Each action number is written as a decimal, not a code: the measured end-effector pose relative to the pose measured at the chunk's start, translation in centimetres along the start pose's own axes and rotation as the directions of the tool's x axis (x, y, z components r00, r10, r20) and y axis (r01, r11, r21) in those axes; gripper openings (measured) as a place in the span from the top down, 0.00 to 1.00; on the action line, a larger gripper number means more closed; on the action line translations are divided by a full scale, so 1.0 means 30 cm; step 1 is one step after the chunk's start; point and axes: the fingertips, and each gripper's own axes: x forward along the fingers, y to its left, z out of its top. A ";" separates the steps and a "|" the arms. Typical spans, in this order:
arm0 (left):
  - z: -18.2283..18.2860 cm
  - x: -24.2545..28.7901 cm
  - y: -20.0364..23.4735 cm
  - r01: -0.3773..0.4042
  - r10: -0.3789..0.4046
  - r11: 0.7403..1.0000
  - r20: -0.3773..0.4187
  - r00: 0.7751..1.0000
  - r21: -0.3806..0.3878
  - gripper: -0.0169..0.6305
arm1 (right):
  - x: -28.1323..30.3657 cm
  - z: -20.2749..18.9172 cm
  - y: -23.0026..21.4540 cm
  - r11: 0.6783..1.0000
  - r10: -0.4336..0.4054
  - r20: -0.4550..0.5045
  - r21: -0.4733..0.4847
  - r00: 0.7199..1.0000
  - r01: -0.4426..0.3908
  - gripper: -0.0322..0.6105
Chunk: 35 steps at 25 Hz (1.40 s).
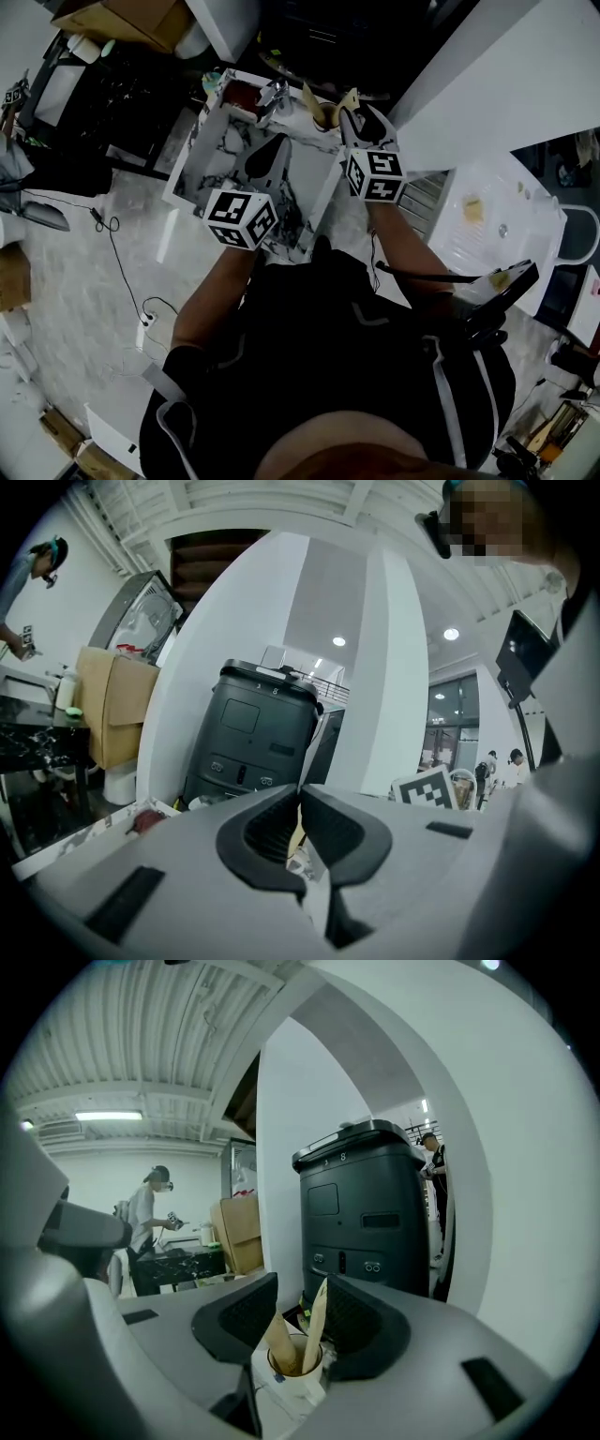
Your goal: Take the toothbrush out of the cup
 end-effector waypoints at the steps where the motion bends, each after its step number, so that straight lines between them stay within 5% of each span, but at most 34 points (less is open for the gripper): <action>1: -0.003 0.001 0.000 -0.007 0.007 1.000 0.002 1.000 0.005 0.95 | 0.012 -0.012 -0.004 1.000 0.002 -0.007 0.000 1.000 -0.002 0.70; 11: -0.039 -0.016 0.018 -0.082 0.081 0.997 0.018 0.997 0.007 0.95 | 0.069 -0.069 -0.080 0.999 -0.046 0.002 0.016 0.999 0.046 0.70; 31: -0.074 -0.078 0.016 -0.167 0.166 0.986 0.018 0.986 0.030 0.95 | 0.221 -0.230 -0.062 0.999 0.024 -0.104 0.035 0.994 -0.020 0.69; 35: -0.077 -0.077 0.023 -0.170 0.169 0.985 0.016 0.985 0.029 0.95 | 0.235 -0.252 -0.067 0.999 0.010 -0.116 0.037 0.993 -0.006 0.78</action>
